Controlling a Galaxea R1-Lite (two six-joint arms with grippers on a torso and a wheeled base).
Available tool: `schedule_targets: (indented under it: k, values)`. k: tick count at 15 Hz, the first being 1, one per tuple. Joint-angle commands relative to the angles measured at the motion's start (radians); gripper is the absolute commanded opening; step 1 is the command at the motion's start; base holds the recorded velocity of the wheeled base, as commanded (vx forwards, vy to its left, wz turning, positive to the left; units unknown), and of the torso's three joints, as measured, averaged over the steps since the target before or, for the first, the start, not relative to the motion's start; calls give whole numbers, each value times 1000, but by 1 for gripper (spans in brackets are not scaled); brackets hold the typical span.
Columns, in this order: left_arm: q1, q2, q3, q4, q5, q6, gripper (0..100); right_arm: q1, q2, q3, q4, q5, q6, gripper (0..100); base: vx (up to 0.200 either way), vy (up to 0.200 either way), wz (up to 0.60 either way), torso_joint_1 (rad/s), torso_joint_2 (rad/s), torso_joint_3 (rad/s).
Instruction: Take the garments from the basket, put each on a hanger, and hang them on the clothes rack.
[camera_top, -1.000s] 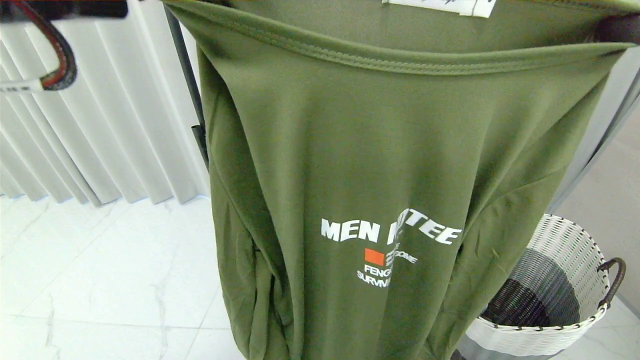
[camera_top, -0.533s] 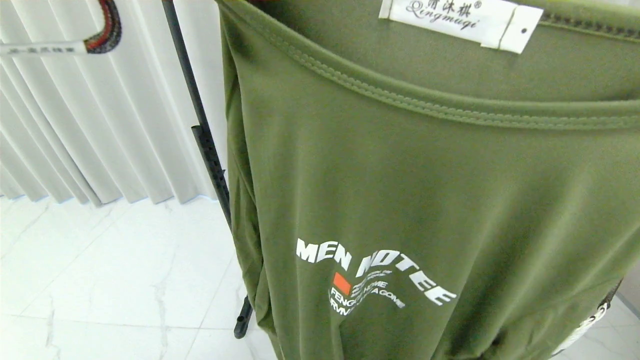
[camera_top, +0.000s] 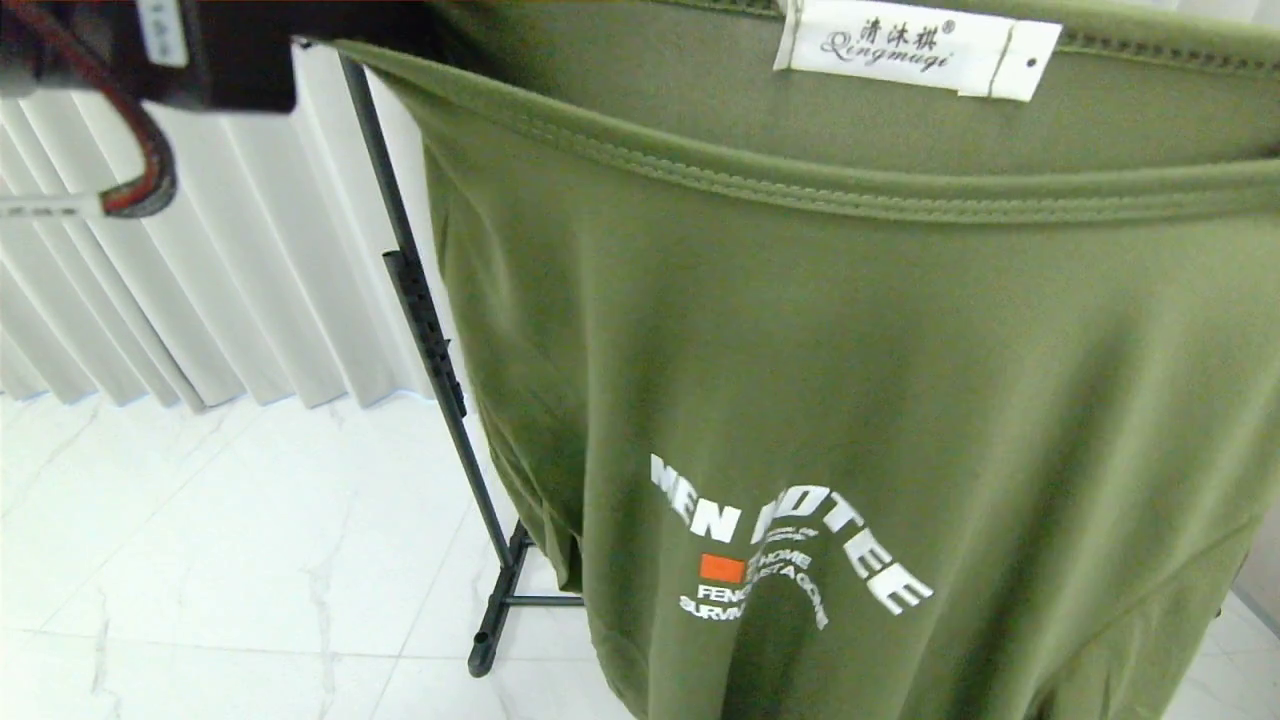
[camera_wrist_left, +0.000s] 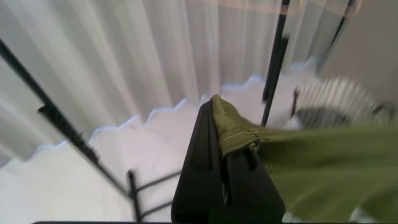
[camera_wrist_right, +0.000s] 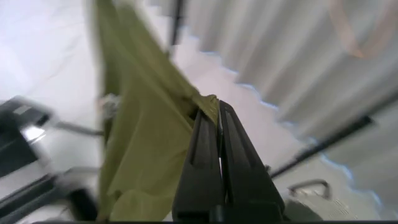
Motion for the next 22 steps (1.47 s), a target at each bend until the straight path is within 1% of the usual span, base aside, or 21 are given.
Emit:
schedule_targets:
  k: [1,2,3,6,7,9,12,14,15,16,17,18,19,20,21,22]
  values:
    - [0,-58,12,64,-1,-4,0,-125,61,-42,-78,3,-3,0,0,0,0,0,0,0]
    - [-5,-76,43,88,-2,-4,0,-128,81,-38,-138,6,-3,0,0,0,0,0,0,0]
    - [-17,-91,73,88,-4,-8,0,-126,105,-35,-193,11,-3,0,0,0,0,0,0,0]
    - [-143,-120,104,88,-5,-36,0,-126,183,-38,-359,80,-4,0,0,0,0,0,0,0]
    - [-184,-127,109,88,-5,-40,0,-126,205,-40,-407,92,-6,0,0,0,0,0,0,0]
    - [-249,-137,116,90,-2,-39,0,-126,231,-42,-450,93,-6,0,0,0,0,0,0,0]
    - [-252,-147,132,94,-1,-36,0,-126,234,-38,-450,93,-4,0,0,0,0,0,0,0]
    - [-246,-143,132,94,-1,-33,0,-137,219,-40,-442,87,-4,0,0,0,0,0,0,0]
    - [-216,-136,127,94,-1,-21,0,-157,205,-40,-434,87,-4,0,0,0,0,0,0,0]
    - [-140,-116,119,91,-1,13,0,-178,185,-43,-407,87,-4,0,0,0,0,0,0,0]
    - [-39,-90,98,87,-2,62,0,-201,156,-46,-362,87,-4,0,0,0,0,0,0,0]
    - [20,-59,61,85,-5,84,0,-212,127,-46,-321,87,-4,0,0,0,0,0,0,0]
    - [46,-24,17,68,-5,78,0,-214,104,-43,-289,87,-3,0,0,0,0,0,0,0]
    - [52,4,-8,27,-5,73,0,-214,81,-26,-272,89,2,0,0,0,0,0,0,0]
    - [52,13,-8,-1,-5,72,0,-212,70,-5,-272,90,3,0,0,0,0,0,0,0]
    - [49,31,12,-59,-7,64,0,-210,50,50,-281,89,2,0,0,0,0,0,0,0]
